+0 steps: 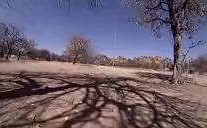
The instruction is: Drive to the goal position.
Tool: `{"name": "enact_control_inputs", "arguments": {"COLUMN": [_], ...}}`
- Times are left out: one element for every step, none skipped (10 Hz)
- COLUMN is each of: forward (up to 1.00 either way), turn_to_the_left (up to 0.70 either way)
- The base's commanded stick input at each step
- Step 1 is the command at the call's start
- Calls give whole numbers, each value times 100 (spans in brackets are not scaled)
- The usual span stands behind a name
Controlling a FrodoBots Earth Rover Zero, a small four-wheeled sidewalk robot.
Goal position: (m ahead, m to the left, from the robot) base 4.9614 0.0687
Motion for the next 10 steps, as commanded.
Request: {"name": "enact_control_inputs", "arguments": {"forward": [100,100,100,100,100,100,100,100,100,100], "turn_to_the_left": [0,0,0,0,0,0,0,0,0,0]}}
